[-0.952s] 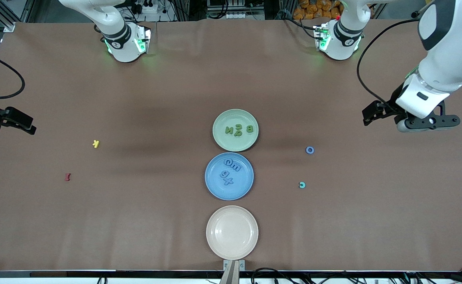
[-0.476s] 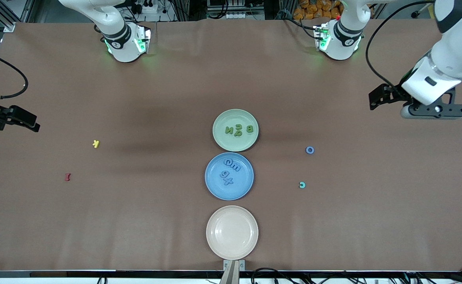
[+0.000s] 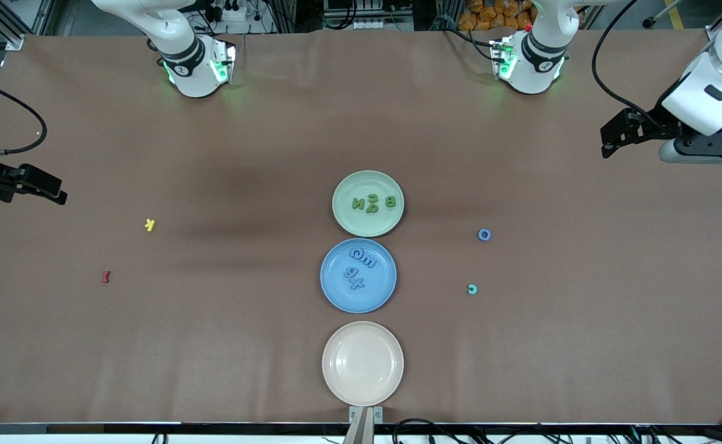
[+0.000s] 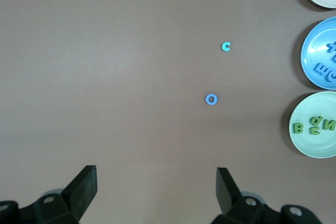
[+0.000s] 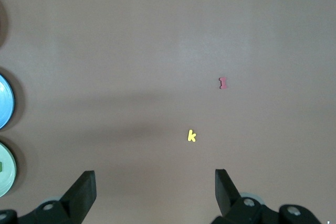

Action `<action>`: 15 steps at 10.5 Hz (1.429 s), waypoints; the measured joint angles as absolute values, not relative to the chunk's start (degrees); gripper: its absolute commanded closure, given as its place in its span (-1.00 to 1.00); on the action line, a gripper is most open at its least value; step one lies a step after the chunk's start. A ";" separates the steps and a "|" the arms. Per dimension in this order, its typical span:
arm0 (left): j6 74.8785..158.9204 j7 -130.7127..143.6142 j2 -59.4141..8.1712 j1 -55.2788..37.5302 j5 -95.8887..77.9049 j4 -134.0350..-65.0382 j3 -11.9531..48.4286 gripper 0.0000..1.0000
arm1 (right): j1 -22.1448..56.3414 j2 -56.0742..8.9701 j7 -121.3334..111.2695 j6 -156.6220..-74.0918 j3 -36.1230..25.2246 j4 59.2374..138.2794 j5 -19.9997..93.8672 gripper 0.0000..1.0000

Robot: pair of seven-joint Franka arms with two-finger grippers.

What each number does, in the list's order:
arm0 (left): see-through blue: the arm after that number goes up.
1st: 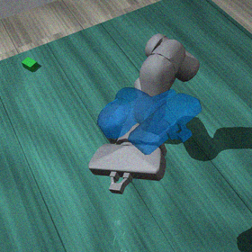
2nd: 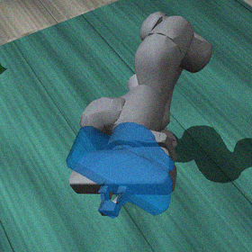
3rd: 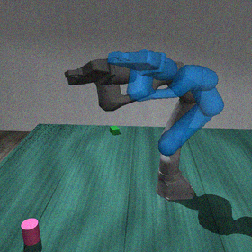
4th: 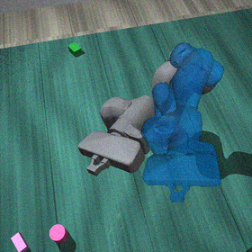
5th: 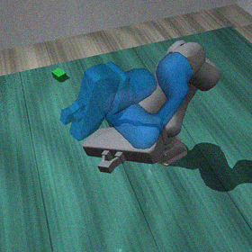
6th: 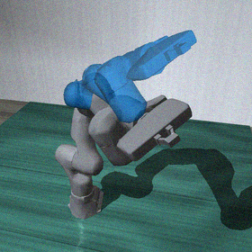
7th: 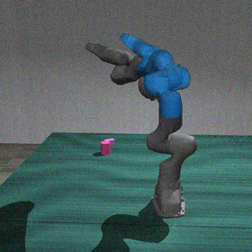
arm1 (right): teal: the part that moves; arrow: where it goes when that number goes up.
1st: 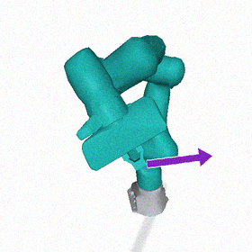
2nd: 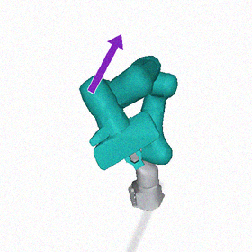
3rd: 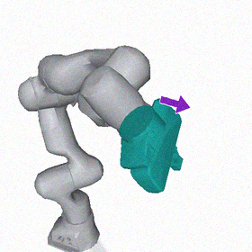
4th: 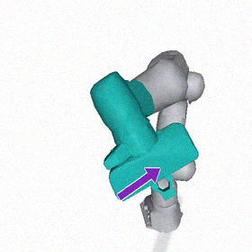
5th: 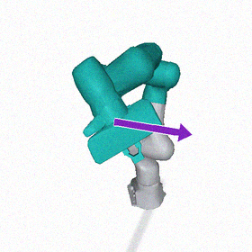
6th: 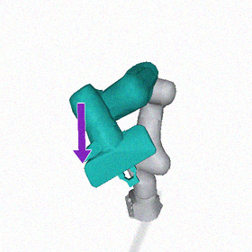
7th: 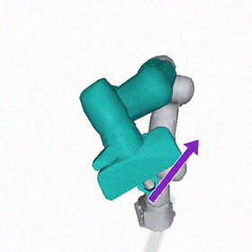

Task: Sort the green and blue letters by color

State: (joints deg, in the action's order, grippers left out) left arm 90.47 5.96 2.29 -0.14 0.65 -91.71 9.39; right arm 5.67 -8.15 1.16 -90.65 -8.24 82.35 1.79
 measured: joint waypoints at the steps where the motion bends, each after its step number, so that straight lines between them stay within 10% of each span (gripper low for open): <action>1: 90.40 5.96 2.28 -0.09 0.65 -91.50 9.35 -1.00 | 5.67 -8.16 1.16 -90.63 -8.24 82.35 1.80 -1.00; 15: 90.42 5.95 1.82 0.13 0.65 -91.17 9.28 -1.00 | 6.03 -9.22 1.27 -90.51 -8.23 82.45 1.88 -1.00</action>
State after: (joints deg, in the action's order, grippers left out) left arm 90.42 5.95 1.82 0.13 0.65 -91.17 9.28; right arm 6.03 -9.22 1.27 -90.51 -8.23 82.45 1.88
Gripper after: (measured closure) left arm 0.000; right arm 0.000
